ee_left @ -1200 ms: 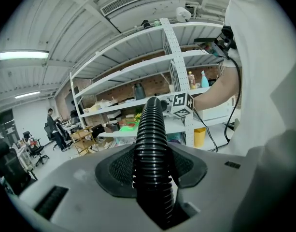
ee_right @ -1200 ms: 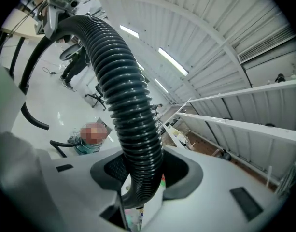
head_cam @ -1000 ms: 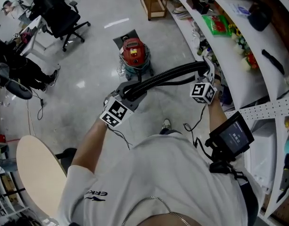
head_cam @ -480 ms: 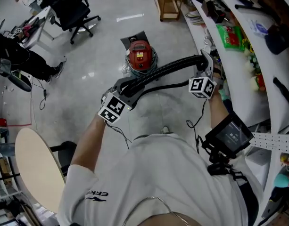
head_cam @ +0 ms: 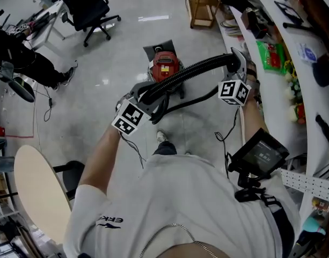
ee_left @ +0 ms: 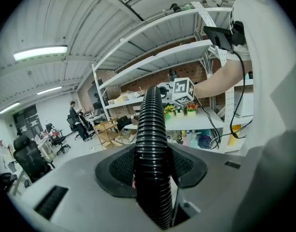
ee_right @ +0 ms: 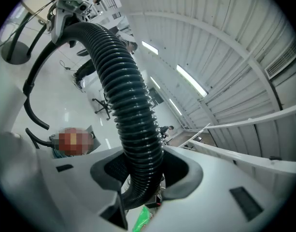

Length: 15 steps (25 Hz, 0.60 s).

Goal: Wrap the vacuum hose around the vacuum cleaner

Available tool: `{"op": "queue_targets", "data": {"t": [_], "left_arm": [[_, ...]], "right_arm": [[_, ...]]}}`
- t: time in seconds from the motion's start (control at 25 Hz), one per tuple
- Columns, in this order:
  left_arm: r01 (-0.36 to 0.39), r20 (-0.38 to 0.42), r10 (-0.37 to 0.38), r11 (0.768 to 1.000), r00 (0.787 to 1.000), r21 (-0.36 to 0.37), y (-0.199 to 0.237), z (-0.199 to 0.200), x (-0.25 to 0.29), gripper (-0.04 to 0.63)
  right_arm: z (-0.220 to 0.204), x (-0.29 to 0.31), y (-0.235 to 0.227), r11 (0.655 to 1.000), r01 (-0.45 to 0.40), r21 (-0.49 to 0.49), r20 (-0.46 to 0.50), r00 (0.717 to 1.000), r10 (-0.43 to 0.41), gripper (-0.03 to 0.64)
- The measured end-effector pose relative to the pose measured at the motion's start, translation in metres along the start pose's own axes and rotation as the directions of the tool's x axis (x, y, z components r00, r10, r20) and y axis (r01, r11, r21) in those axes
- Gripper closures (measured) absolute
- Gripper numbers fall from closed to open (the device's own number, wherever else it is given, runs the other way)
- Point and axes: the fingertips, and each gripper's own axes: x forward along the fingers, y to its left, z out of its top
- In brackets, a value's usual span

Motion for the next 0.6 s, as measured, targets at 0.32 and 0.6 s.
{"op": "queue_targets", "data": {"t": [0.32,0.6], "left_arm": [[0.017,0.034,-0.017,1.0,0.999,0.0,0.077,-0.009,0.003,0.43],[0.032,0.049,-0.032,0.999,0.998,-0.003,0.134,-0.023,0.005,0.43]], "right_arm": [[0.039,0.067,-0.009,1.0,0.008,-0.025,-0.025,1.0,-0.008,0.446],[0.067,0.113,-0.009,0.999,0.009,-0.045,-0.052,0.999,-0.011,0.446]]}}
